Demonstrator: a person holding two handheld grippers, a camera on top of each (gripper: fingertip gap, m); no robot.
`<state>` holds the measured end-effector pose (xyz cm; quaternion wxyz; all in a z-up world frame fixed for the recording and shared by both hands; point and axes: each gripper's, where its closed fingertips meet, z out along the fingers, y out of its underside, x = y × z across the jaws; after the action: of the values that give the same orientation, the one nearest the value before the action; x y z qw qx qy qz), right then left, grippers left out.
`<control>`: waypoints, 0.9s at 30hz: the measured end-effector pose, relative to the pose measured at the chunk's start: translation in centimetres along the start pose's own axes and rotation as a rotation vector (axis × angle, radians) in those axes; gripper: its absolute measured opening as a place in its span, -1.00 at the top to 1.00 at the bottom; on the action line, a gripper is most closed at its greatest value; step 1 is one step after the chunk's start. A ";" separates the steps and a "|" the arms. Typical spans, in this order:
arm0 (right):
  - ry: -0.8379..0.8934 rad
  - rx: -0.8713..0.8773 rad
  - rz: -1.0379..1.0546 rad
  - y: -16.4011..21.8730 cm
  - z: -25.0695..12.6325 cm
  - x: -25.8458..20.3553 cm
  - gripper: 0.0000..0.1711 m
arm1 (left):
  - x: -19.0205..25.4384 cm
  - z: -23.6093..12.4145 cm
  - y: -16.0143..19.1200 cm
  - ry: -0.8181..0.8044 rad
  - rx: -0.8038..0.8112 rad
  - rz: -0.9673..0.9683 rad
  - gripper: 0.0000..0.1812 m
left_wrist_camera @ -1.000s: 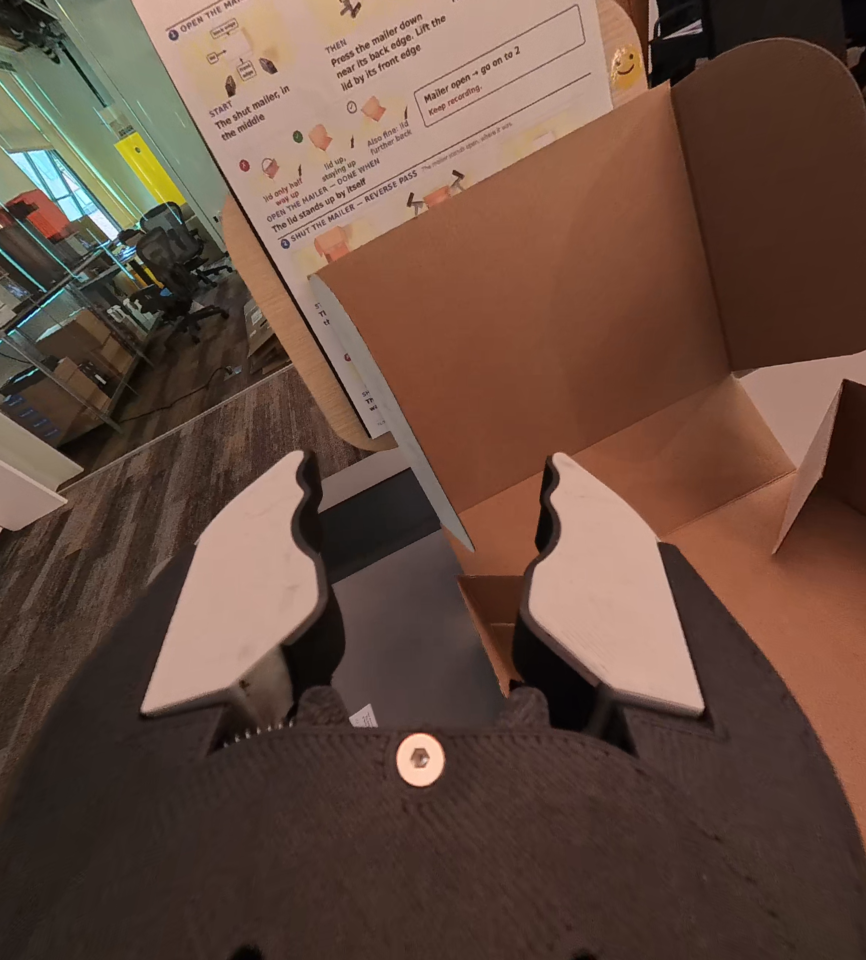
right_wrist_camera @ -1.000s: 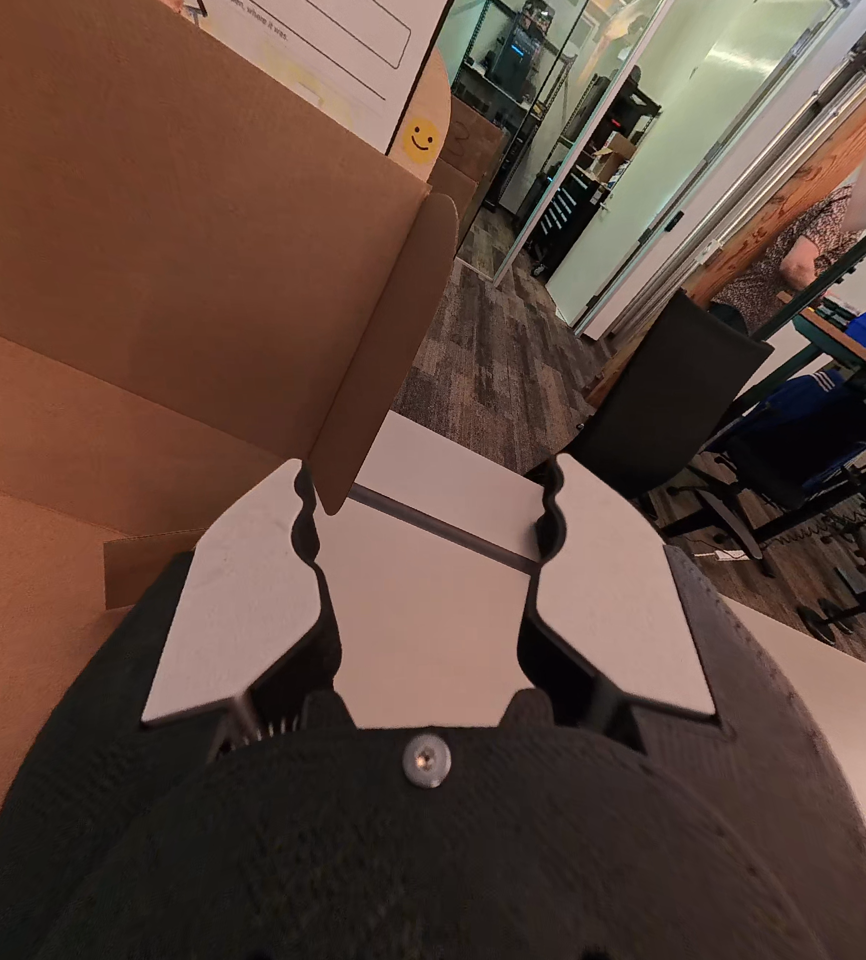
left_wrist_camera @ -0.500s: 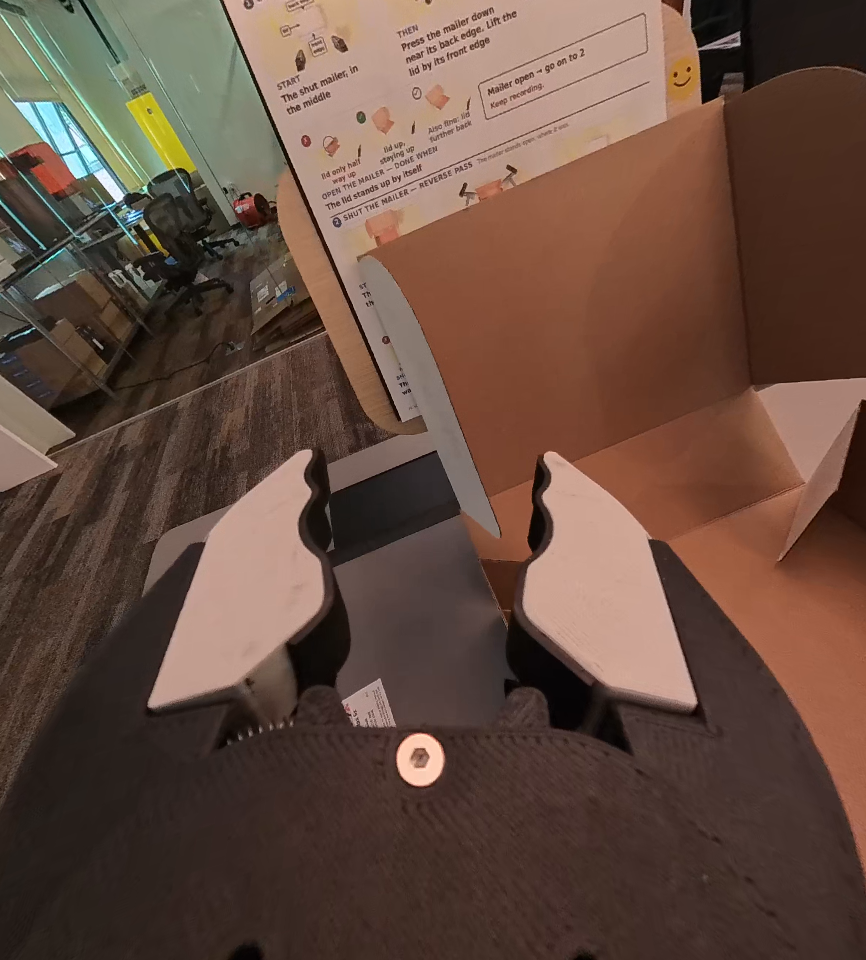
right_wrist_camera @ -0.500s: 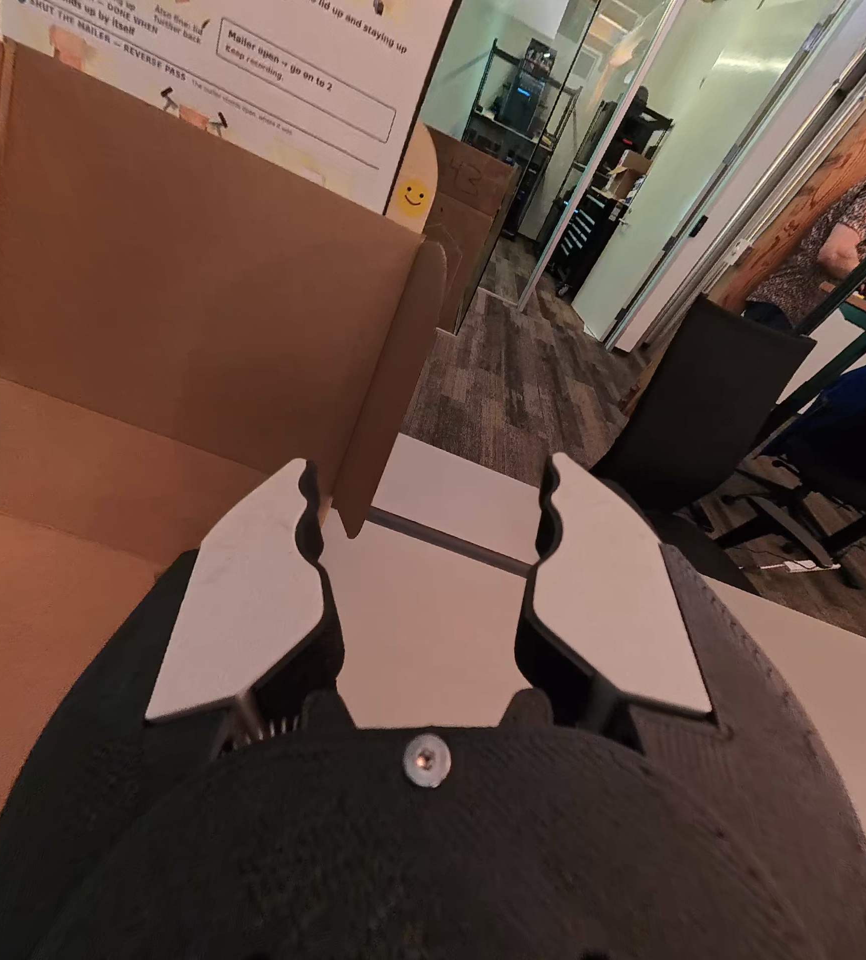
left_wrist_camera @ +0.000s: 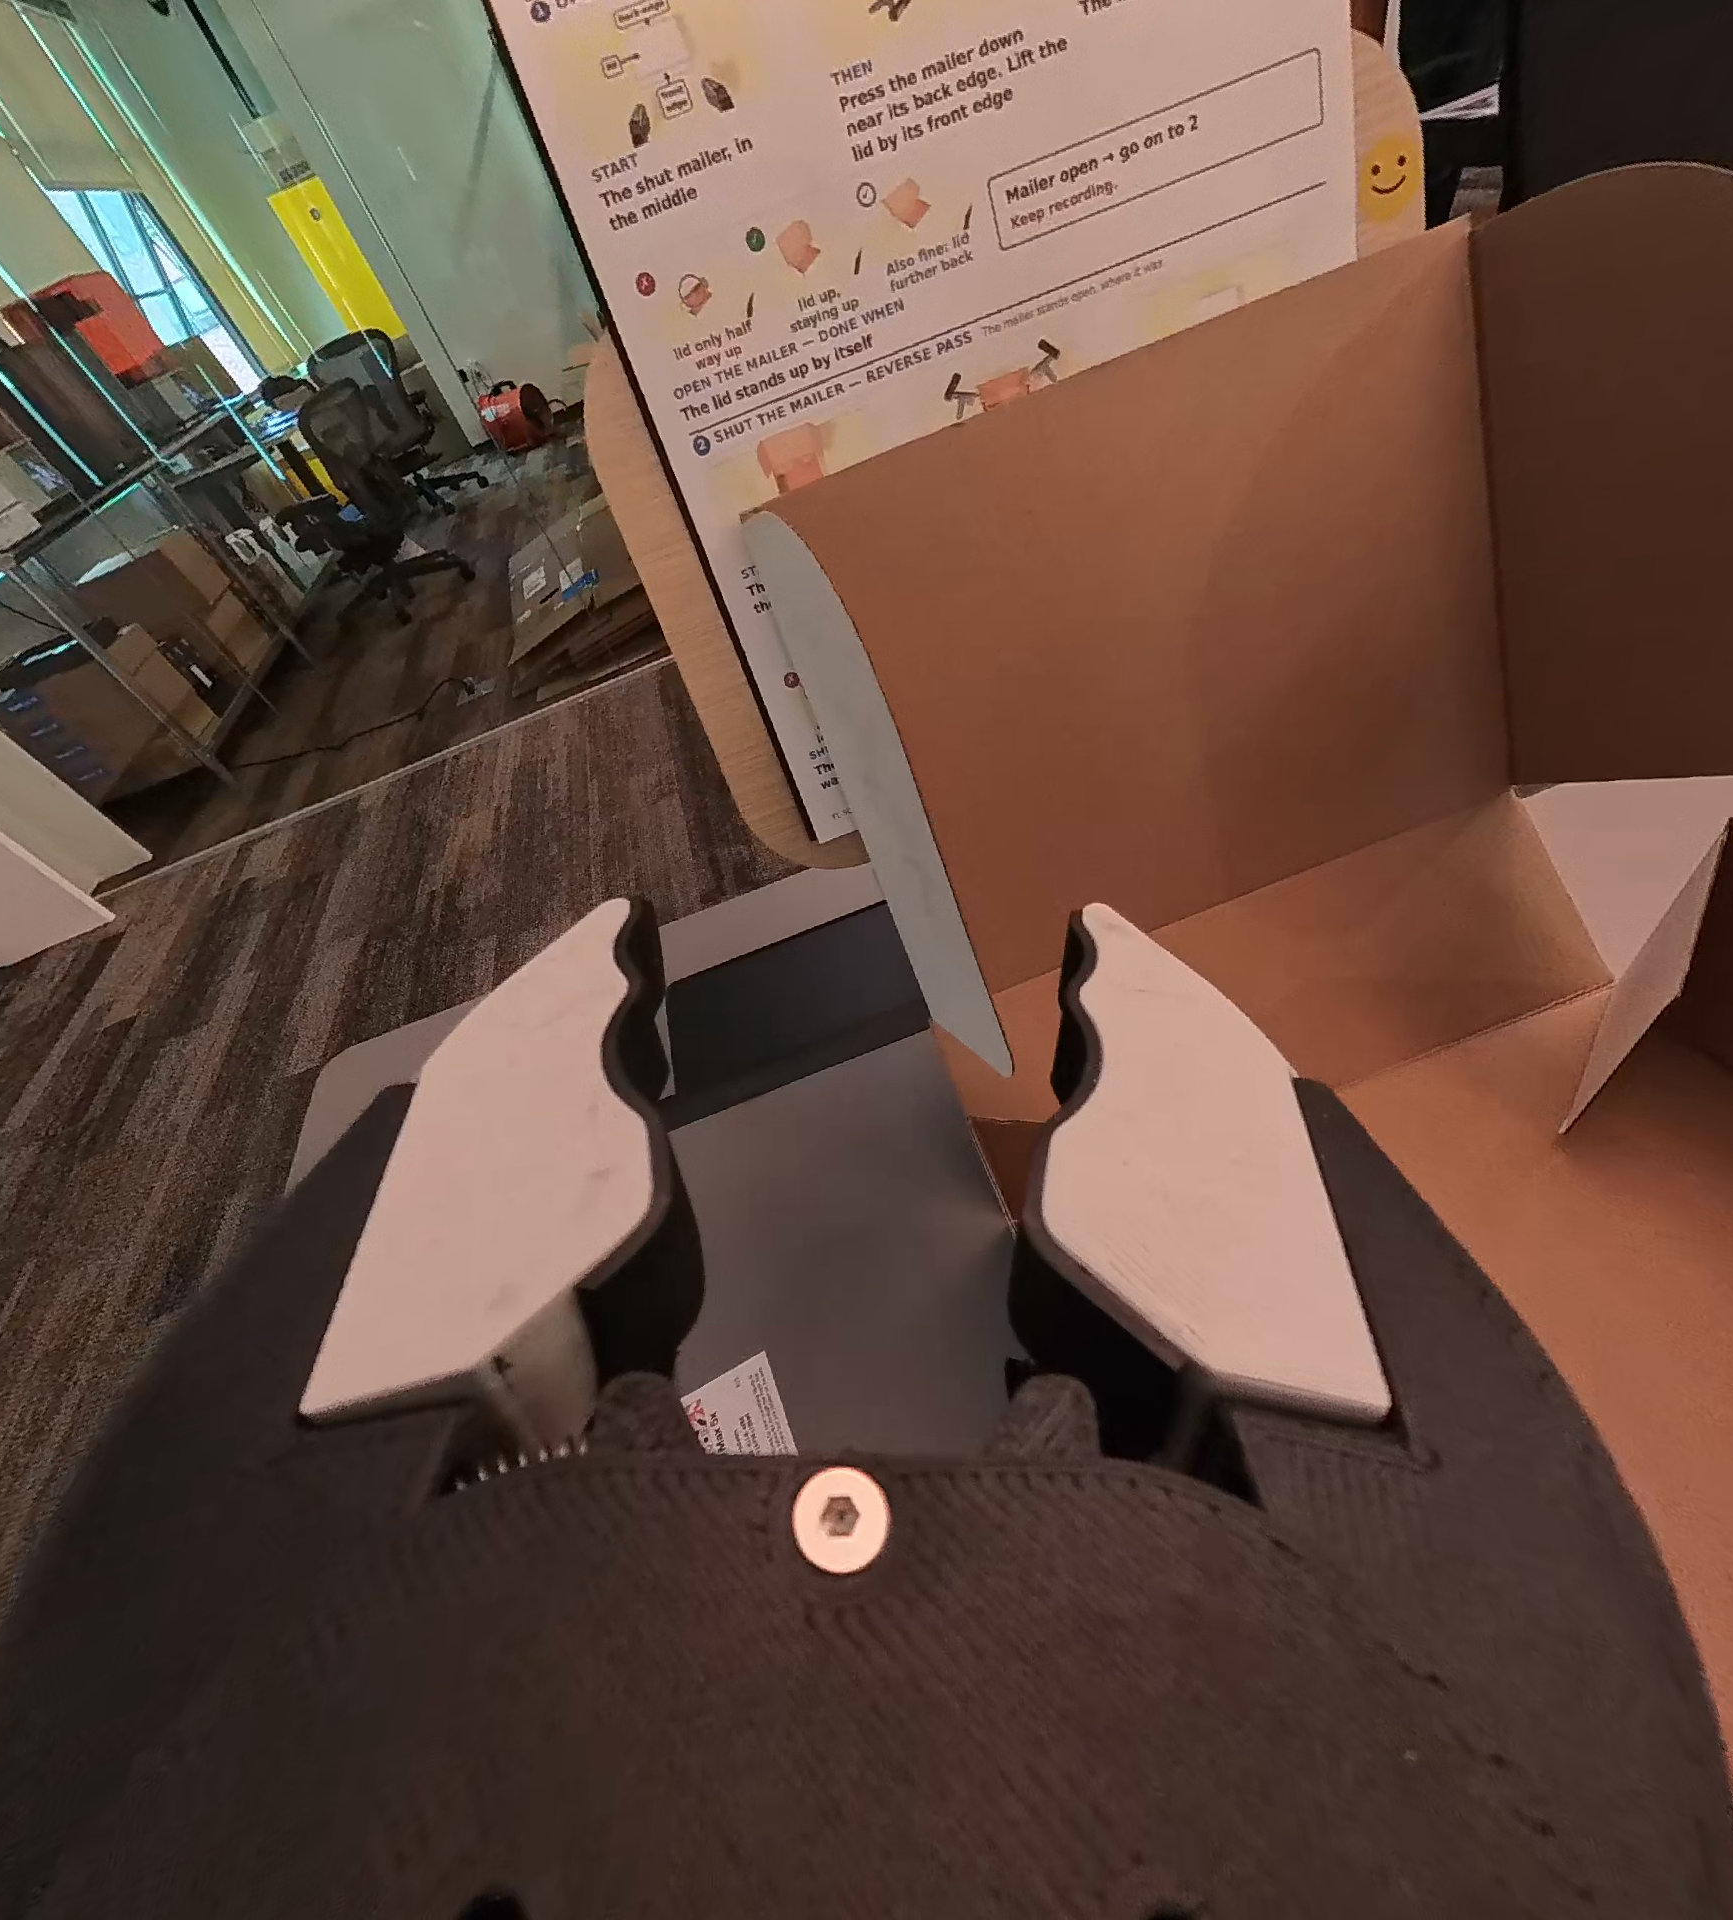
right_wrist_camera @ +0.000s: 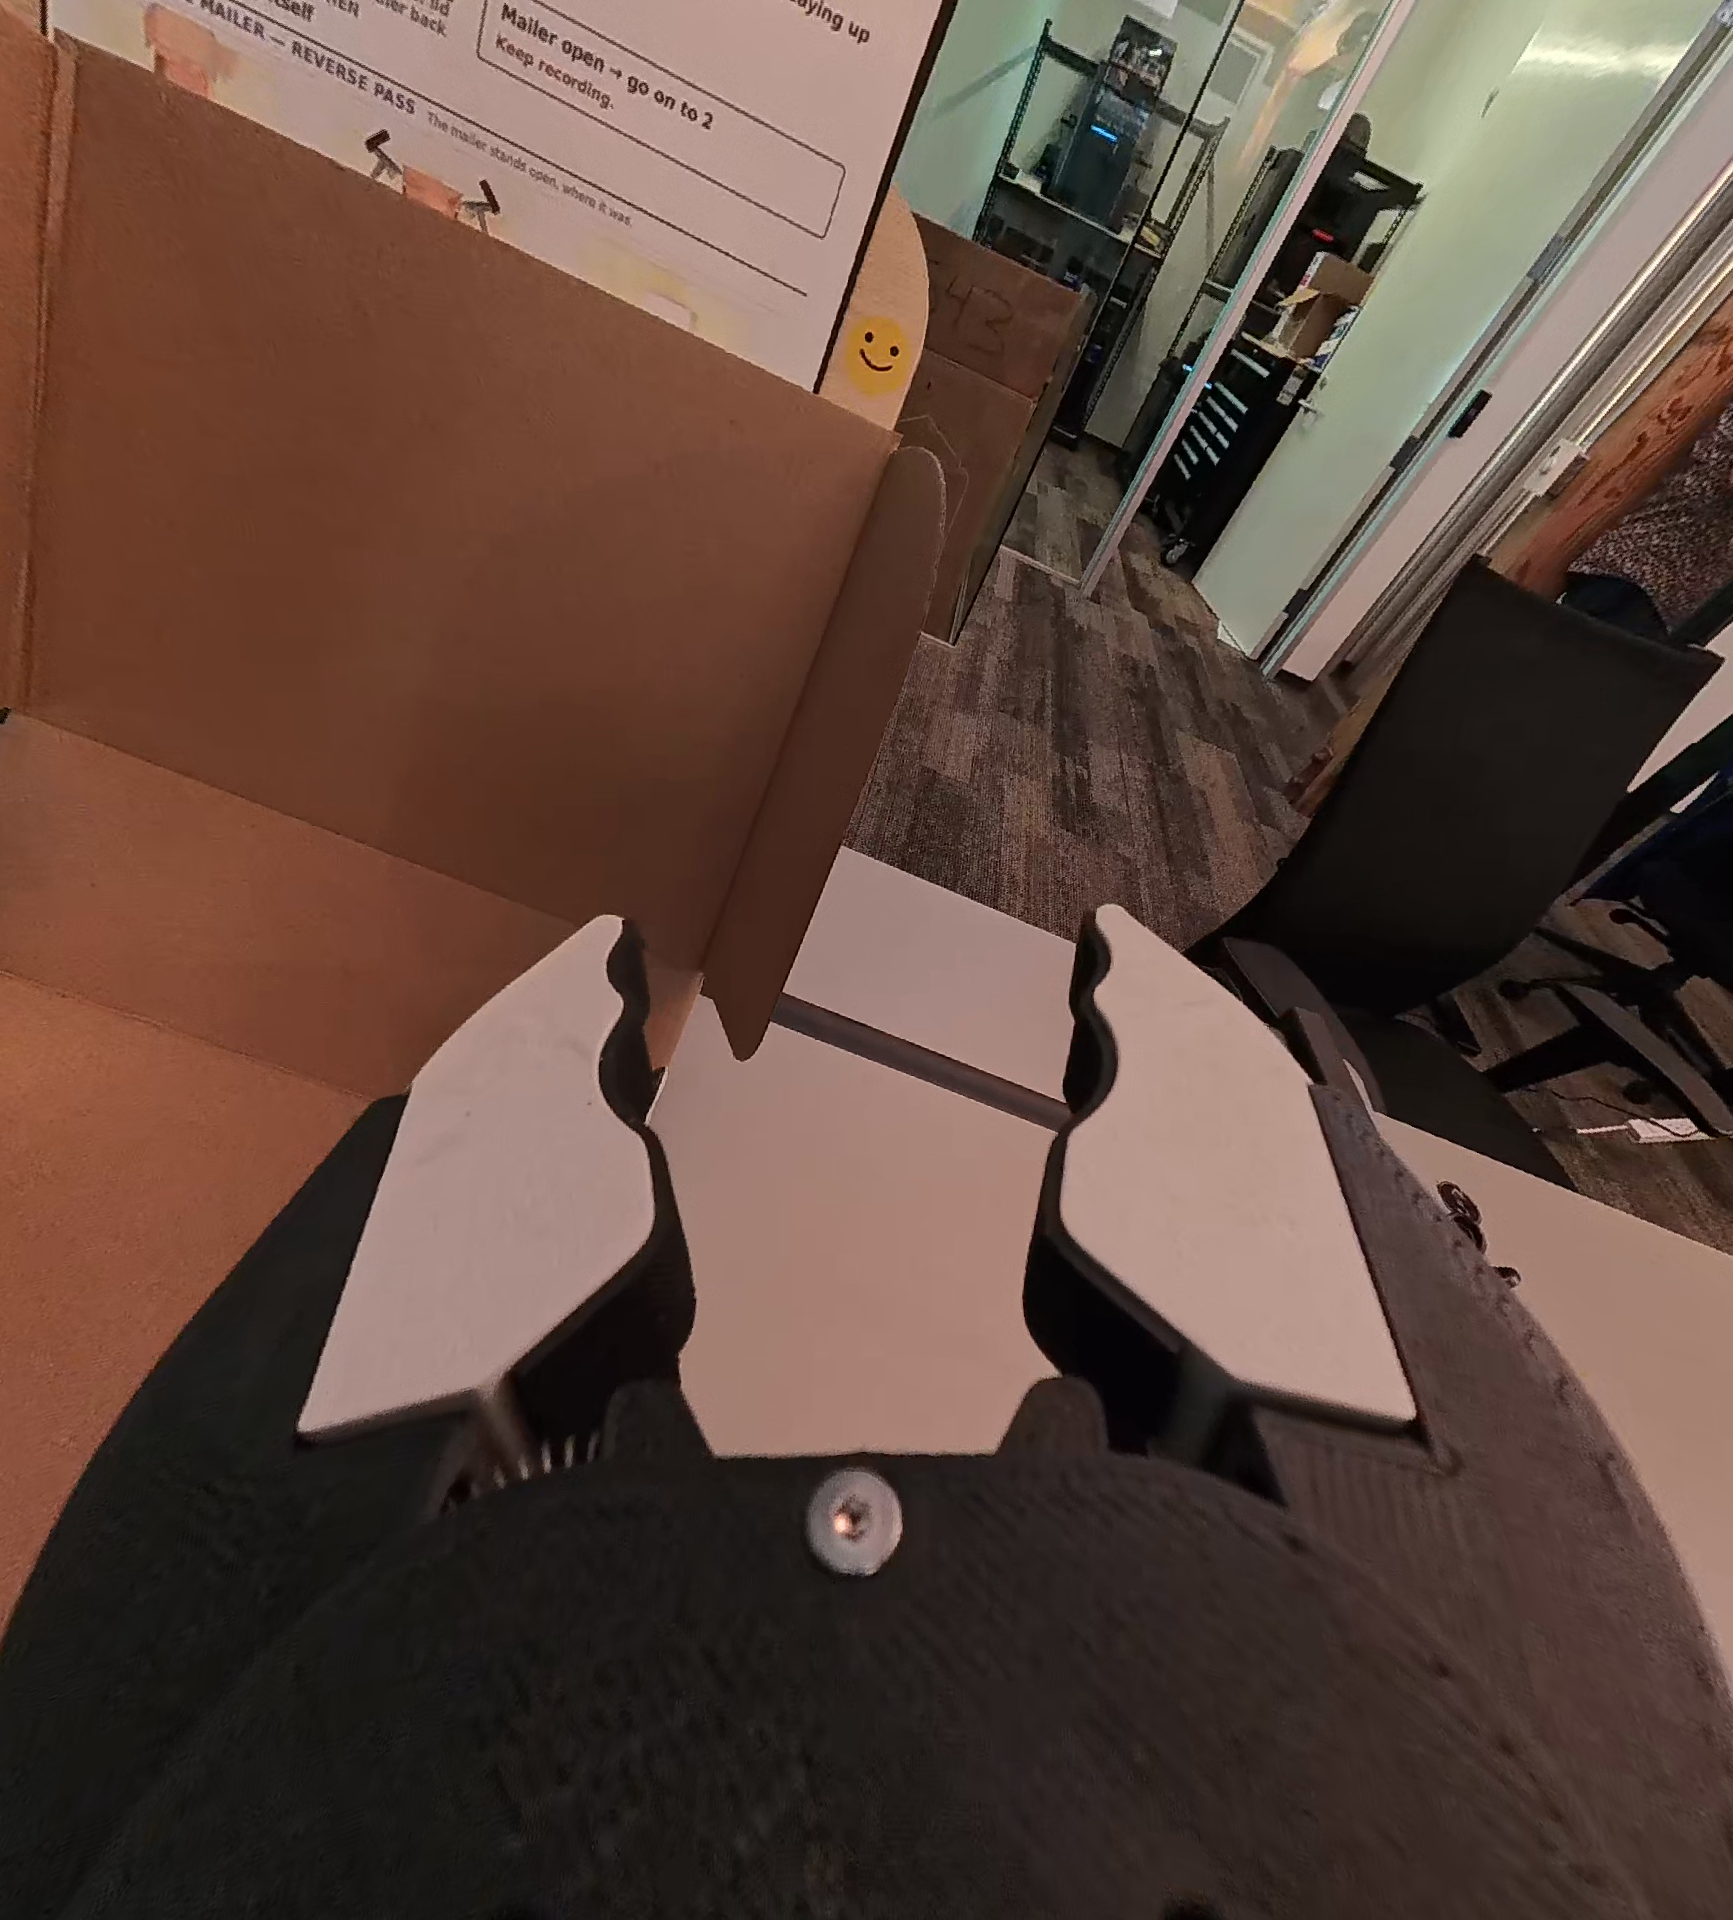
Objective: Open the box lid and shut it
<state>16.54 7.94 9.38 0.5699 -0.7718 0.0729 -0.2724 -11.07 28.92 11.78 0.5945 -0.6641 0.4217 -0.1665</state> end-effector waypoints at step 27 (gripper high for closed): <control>-0.025 -0.013 0.006 0.2 0.0 -0.3 0.11 | 1.5 0.2 0.1 0.090 -0.009 -0.027 0.20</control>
<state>16.34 8.06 9.13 0.5667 -0.7785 0.0698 -0.2608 -10.09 27.94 11.19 0.5697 -0.6644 0.4395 -0.2024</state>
